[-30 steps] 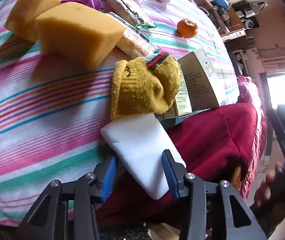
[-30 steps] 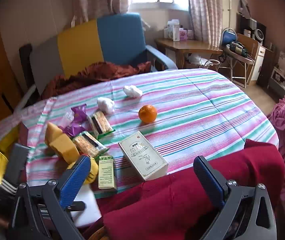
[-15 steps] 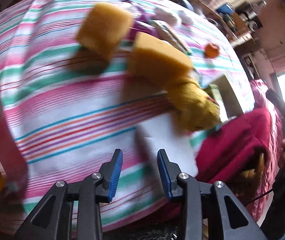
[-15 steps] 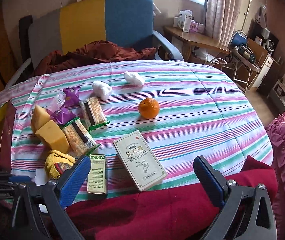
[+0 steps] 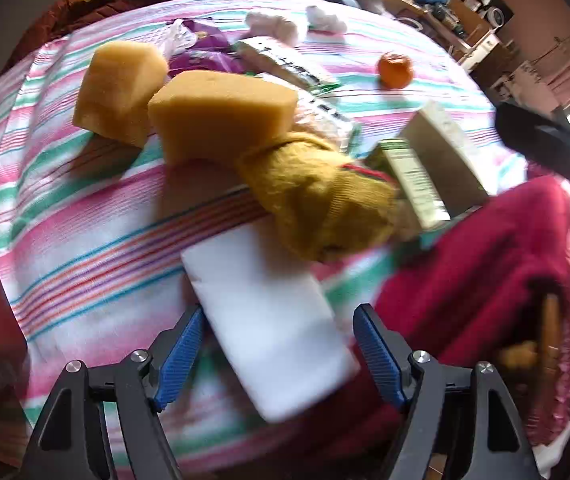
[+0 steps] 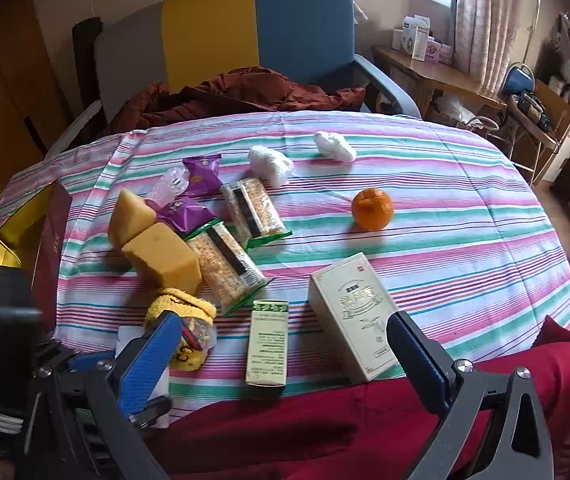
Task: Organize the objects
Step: 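Grasp the white block with the left gripper, then carry the white block into the gold tray with left while right drops the yellow sock in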
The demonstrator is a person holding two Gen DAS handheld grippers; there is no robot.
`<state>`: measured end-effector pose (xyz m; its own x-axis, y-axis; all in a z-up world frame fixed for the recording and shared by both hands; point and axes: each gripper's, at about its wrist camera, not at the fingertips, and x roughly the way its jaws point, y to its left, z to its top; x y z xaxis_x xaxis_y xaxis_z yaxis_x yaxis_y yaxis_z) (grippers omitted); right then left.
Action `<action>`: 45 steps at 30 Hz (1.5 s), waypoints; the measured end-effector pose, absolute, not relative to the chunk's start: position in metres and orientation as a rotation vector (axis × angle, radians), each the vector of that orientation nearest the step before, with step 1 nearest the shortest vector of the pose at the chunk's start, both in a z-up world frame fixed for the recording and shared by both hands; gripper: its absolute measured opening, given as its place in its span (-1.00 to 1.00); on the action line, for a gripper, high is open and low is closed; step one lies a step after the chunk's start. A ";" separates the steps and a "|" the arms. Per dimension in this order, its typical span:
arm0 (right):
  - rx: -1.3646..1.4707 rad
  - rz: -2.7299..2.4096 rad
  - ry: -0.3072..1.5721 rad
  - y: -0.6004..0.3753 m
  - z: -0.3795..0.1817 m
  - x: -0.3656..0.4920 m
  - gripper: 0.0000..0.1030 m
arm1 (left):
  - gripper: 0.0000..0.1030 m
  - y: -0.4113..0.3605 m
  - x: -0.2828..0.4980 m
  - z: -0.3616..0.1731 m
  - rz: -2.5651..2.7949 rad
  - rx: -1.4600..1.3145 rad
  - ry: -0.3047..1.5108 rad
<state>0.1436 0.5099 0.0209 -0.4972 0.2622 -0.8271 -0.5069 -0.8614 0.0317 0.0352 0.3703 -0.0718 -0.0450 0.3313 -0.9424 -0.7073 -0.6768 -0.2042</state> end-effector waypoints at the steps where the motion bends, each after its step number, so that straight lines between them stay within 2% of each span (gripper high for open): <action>1: -1.233 2.363 0.388 0.509 0.021 0.143 1.00 | 0.42 0.367 0.034 -0.072 1.812 -1.483 0.401; 4: -1.241 2.386 0.412 0.503 0.020 0.138 1.00 | 0.17 0.353 0.025 -0.069 1.797 -1.461 0.335; 9: -1.284 2.463 0.431 0.478 0.014 0.120 0.95 | 0.13 0.325 0.020 -0.064 1.792 -1.410 0.346; 14: -1.393 2.465 0.434 0.453 -0.007 0.093 0.69 | 0.13 0.300 0.029 -0.057 1.822 -1.331 0.379; 18: -1.471 2.376 0.439 0.450 -0.033 0.074 0.68 | 0.13 0.276 0.032 -0.041 1.847 -1.256 0.350; 19: -1.484 2.361 0.449 0.451 -0.038 0.070 0.56 | 0.13 0.269 0.033 -0.037 1.853 -1.244 0.335; 22: -1.541 2.323 0.443 0.450 -0.053 0.064 -0.13 | 0.14 0.247 0.033 -0.023 1.888 -1.208 0.288; 25: -1.548 2.327 0.413 0.446 -0.048 0.068 -0.26 | 0.15 0.232 0.026 -0.011 1.925 -1.177 0.222; 31: -1.466 2.473 0.355 0.424 -0.003 0.081 -0.26 | 0.16 0.173 0.002 0.002 2.055 -1.172 0.081; 37: -1.409 2.702 0.284 0.366 0.030 0.048 -0.26 | 0.16 0.105 -0.028 0.006 2.258 -1.202 0.007; 45: -1.518 2.957 0.251 0.263 0.026 -0.028 -0.26 | 0.18 0.035 -0.068 0.001 2.448 -1.253 -0.041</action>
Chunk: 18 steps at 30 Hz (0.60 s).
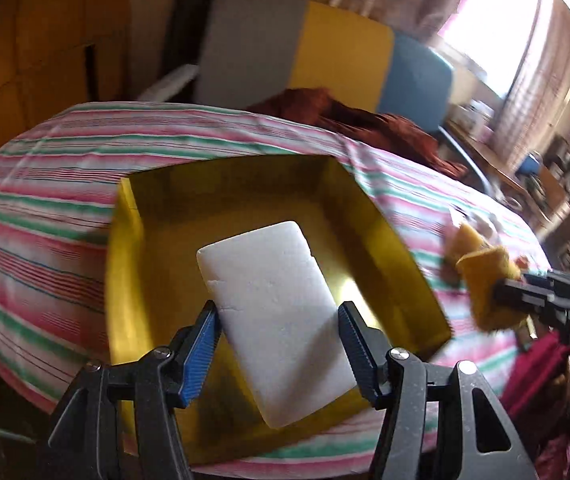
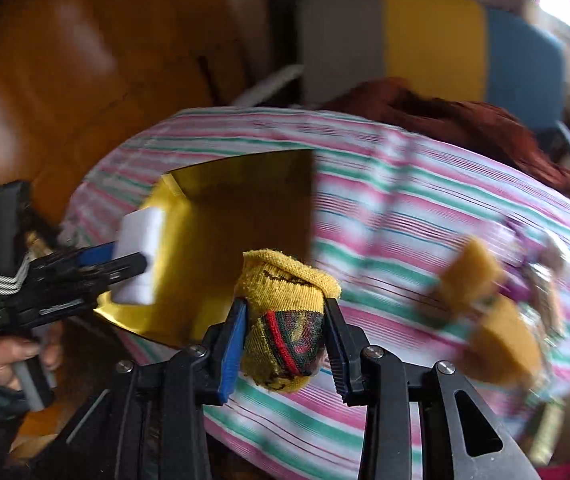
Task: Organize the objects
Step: 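Carry the white block into the gold tray with left while right drops the yellow sock in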
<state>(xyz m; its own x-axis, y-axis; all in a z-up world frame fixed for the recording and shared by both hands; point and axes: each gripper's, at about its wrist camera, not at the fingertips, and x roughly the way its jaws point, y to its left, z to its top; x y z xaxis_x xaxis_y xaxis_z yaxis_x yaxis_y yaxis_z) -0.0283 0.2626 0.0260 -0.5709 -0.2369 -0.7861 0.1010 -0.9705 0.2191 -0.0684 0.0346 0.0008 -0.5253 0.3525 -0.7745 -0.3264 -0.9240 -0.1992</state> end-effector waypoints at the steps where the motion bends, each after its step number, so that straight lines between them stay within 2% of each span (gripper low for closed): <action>1: 1.346 -2.586 -0.217 0.248 0.020 -0.037 -0.26 | 0.19 0.030 -0.073 -0.001 2.458 -1.260 -0.034; 5: 1.377 -2.476 -0.193 0.194 -0.005 -0.067 -0.25 | 0.25 0.012 -0.089 -0.007 2.485 -1.298 -0.022; 8: 1.385 -2.364 -0.242 0.166 -0.019 -0.078 -0.14 | 0.29 -0.001 -0.091 -0.012 2.476 -1.337 -0.070; 9: 1.385 -2.325 -0.257 0.162 -0.025 -0.080 -0.08 | 0.33 -0.005 -0.090 -0.012 2.473 -1.342 -0.079; 11: 1.388 -2.277 -0.265 0.150 -0.033 -0.082 0.45 | 0.38 -0.015 -0.088 -0.014 2.488 -1.359 -0.087; 12: 1.386 -2.262 -0.265 0.148 -0.035 -0.079 0.55 | 0.44 -0.018 -0.086 -0.016 2.489 -1.365 -0.094; 14: 1.385 -2.248 -0.267 0.145 -0.038 -0.076 0.61 | 0.60 -0.025 -0.081 -0.017 2.479 -1.365 -0.117; 16: 1.385 -2.271 -0.249 0.145 -0.037 -0.071 0.62 | 0.61 -0.031 -0.077 -0.015 2.497 -1.359 -0.139; 18: 1.377 -2.311 -0.233 0.147 -0.034 -0.066 0.72 | 0.61 -0.038 -0.075 -0.014 2.516 -1.358 -0.185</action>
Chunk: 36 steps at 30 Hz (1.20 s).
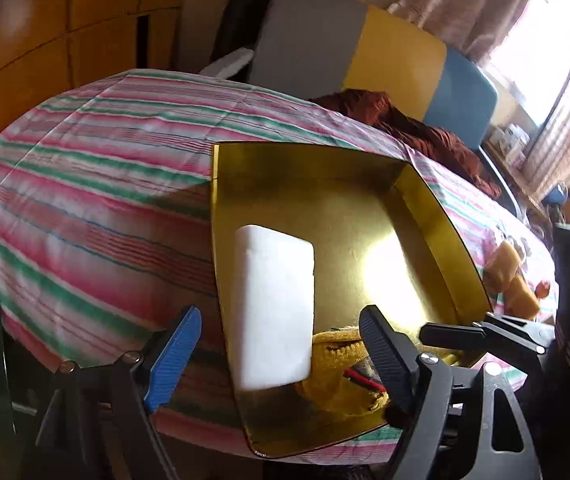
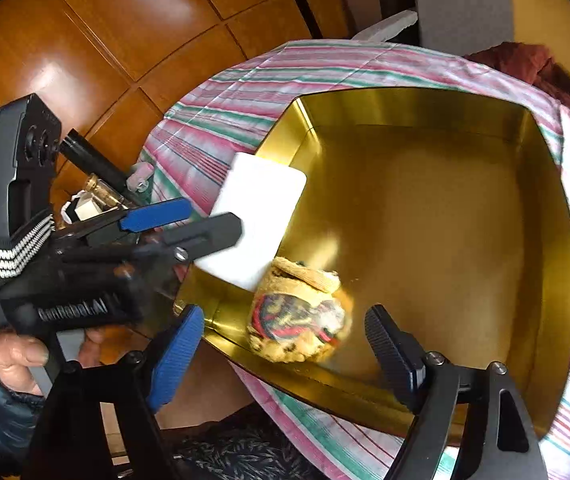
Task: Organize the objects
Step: 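Carry the white block into the gold tray with left while right drops the yellow sock in, then return both tools from the tray toward the remaining items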
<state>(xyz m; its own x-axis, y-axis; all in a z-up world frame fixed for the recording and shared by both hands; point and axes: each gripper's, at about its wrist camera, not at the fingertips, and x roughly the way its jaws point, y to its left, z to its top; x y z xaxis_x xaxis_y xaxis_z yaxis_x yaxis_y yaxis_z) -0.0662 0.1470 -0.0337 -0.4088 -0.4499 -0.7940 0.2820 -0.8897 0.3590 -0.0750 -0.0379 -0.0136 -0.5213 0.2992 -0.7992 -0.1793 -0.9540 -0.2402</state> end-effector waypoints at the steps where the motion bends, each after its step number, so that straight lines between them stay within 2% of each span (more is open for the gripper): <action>1: 1.367 -2.335 -0.224 0.148 -0.031 -0.063 0.80 | 0.61 -0.040 -0.074 -0.012 2.532 -1.352 -0.203; 5: 1.276 -2.469 -0.148 0.151 -0.011 -0.048 0.99 | 0.61 -0.041 -0.066 0.001 2.605 -1.286 -0.221; 14: 1.145 -2.699 0.020 0.158 0.012 -0.024 0.99 | 0.61 -0.010 -0.045 0.025 2.720 -1.185 -0.074; 24: 1.127 -2.851 -0.012 0.195 0.020 -0.004 0.99 | 0.61 0.028 -0.023 0.036 2.706 -1.105 0.064; 36: 1.179 -3.033 -0.145 0.271 0.018 0.026 0.99 | 0.61 0.063 -0.010 0.045 2.675 -1.031 0.193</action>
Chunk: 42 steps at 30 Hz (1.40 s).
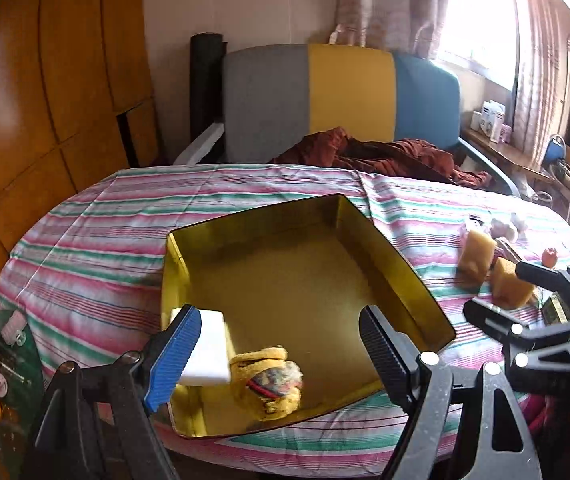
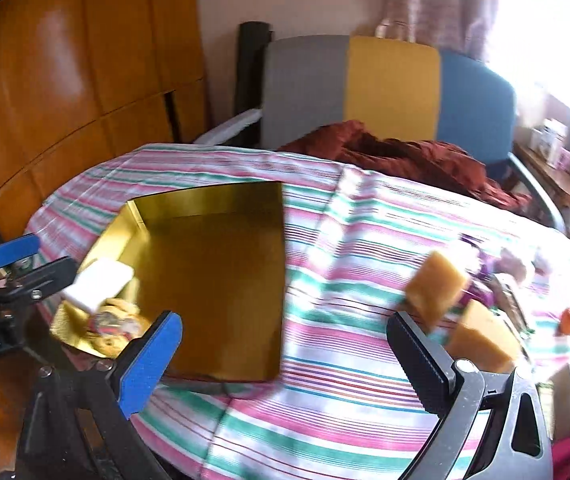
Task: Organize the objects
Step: 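Return both tools from the tray toward the remaining items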
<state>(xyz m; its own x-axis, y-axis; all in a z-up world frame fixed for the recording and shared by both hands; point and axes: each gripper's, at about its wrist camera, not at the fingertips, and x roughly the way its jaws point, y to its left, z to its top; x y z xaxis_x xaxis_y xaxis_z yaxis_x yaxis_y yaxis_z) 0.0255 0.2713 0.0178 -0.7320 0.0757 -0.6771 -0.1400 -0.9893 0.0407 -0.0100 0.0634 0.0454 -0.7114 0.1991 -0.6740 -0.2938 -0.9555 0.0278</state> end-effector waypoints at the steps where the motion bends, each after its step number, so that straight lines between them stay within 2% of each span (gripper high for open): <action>1: -1.089 2.801 0.146 0.279 0.017 0.028 0.99 | 0.61 0.068 -0.009 0.045 2.664 -1.029 0.206; 16: -1.026 2.527 0.339 0.395 0.012 0.072 1.00 | 0.61 0.132 0.007 0.036 2.520 -1.004 0.360; 29: -0.939 2.346 0.580 0.488 0.028 0.119 1.00 | 0.61 0.170 0.015 0.031 2.417 -0.967 0.445; 36: -0.957 2.221 0.617 0.534 0.031 0.144 1.00 | 0.61 0.196 0.018 0.025 2.284 -0.992 0.407; 42: -1.030 2.125 0.568 0.567 0.031 0.156 1.00 | 0.60 0.224 0.021 0.016 2.167 -1.046 0.386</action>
